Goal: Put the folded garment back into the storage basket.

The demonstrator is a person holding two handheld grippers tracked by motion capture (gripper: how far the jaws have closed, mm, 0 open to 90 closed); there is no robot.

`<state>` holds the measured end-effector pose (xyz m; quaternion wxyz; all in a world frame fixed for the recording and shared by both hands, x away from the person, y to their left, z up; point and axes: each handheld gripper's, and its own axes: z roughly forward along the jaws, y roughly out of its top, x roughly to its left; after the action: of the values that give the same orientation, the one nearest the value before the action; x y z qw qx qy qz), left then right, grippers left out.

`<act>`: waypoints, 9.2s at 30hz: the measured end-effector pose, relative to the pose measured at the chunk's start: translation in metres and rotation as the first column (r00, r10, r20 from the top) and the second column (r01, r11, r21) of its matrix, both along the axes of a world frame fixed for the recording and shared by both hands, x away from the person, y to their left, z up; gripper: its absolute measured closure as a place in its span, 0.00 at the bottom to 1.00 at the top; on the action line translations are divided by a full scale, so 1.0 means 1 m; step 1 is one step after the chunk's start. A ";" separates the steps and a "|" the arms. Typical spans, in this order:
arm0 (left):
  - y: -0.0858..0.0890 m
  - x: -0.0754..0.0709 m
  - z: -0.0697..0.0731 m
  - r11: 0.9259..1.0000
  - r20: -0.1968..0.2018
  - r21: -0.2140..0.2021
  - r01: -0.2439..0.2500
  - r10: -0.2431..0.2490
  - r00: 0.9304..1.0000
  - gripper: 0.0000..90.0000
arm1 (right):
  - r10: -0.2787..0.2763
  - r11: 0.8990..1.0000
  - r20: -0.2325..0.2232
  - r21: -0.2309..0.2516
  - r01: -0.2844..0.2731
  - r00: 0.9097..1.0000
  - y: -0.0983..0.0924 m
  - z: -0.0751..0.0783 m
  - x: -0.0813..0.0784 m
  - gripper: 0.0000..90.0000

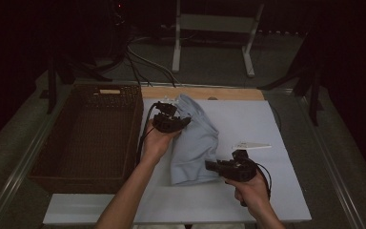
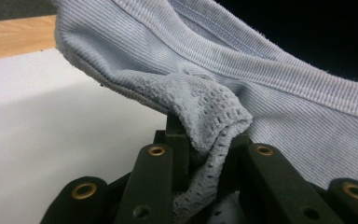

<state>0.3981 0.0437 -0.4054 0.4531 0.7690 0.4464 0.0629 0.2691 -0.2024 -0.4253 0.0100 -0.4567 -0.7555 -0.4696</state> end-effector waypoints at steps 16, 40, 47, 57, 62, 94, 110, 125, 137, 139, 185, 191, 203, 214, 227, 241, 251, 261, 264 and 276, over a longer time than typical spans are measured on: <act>0.013 0.006 0.013 1.000 0.009 -0.010 -0.023 0.023 1.000 0.90 | 0.007 1.000 0.018 0.003 -0.007 1.000 0.015 0.012 0.012 0.87; 0.042 0.012 0.036 0.998 0.035 -0.008 -0.056 0.056 0.998 0.90 | 0.027 0.999 0.042 0.027 -0.028 0.999 0.041 0.028 0.026 0.87; 0.047 0.014 0.042 0.998 0.042 -0.005 -0.061 0.061 0.997 0.90 | 0.030 0.999 0.048 0.035 -0.032 0.998 0.048 0.032 0.030 0.87; 0.054 0.017 0.050 0.997 0.056 -0.015 -0.071 0.072 0.996 0.89 | 0.029 0.999 0.059 0.032 -0.031 0.998 0.056 0.039 0.036 0.87; 0.059 0.019 0.051 0.996 0.057 -0.019 -0.082 0.083 0.995 0.90 | 0.031 0.999 0.063 0.025 -0.032 0.998 0.062 0.040 0.039 0.87; 0.095 0.021 0.063 0.990 0.079 -0.008 -0.143 0.143 0.987 0.90 | 0.058 0.998 0.063 0.008 -0.058 0.996 0.103 0.047 0.057 0.87; 0.116 0.019 0.067 0.986 0.082 -0.004 -0.170 0.169 0.982 0.89 | 0.076 0.997 0.054 0.016 -0.077 0.996 0.124 0.045 0.064 0.87; 0.133 0.018 0.070 0.981 0.086 -0.010 -0.192 0.192 0.978 0.90 | 0.085 0.996 0.057 0.027 -0.086 0.995 0.141 0.046 0.067 0.87; 0.147 0.016 0.073 0.979 0.094 -0.007 -0.204 0.204 0.974 0.90 | 0.094 0.995 0.060 0.039 -0.096 0.994 0.155 0.048 0.067 0.87; 0.150 0.015 0.073 0.978 0.094 -0.005 -0.207 0.206 0.974 0.90 | 0.095 0.994 0.061 0.040 -0.097 0.994 0.157 0.048 0.067 0.87; 0.190 0.008 0.070 0.969 0.082 -0.010 -0.246 0.246 0.966 0.90 | 0.125 0.990 0.050 0.057 -0.128 0.991 0.198 0.042 0.066 0.87; 0.195 0.008 0.068 0.968 0.079 -0.005 -0.251 0.250 0.965 0.89 | 0.128 0.990 0.048 0.056 -0.131 0.991 0.203 0.040 0.067 0.87; 0.205 0.009 0.065 0.968 0.073 0.007 -0.250 0.249 0.966 0.89 | 0.137 0.989 0.043 0.053 -0.139 0.990 0.213 0.036 0.066 0.87; 0.210 0.010 0.061 0.969 0.063 0.008 -0.247 0.246 0.967 0.89 | 0.146 0.988 0.043 0.038 -0.147 0.988 0.221 0.034 0.065 0.87; 0.223 0.012 0.046 0.965 0.025 0.012 -0.260 0.260 0.965 0.89 | 0.165 0.986 0.039 0.012 -0.165 0.986 0.233 0.027 0.063 0.87; 0.237 0.009 0.042 0.963 0.011 0.024 -0.270 0.269 0.963 0.89 | 0.183 0.983 0.034 0.013 -0.184 0.982 0.248 0.022 0.059 0.87; 0.245 0.007 0.040 0.962 0.009 0.039 -0.271 0.270 0.963 0.89 | 0.188 0.982 0.029 0.016 -0.188 0.982 0.257 0.017 0.058 0.87; 0.252 0.007 0.040 0.962 0.012 0.046 -0.269 0.269 0.963 0.89 | 0.187 0.982 0.027 0.019 -0.188 0.982 0.266 0.015 0.056 0.87; 0.254 0.006 0.040 0.962 0.014 0.051 -0.269 0.269 0.963 0.89 | 0.188 0.982 0.028 0.019 -0.189 0.982 0.268 0.014 0.055 0.87; 0.262 0.005 0.040 0.960 0.021 0.042 -0.278 0.277 0.961 0.89 | 0.193 0.981 0.039 0.000 -0.193 0.980 0.280 0.016 0.052 0.87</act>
<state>0.4029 0.3057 -0.3659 0.4260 0.7084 0.5448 0.1414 0.3210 0.0775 -0.4093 0.0416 -0.3721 -0.7955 -0.4764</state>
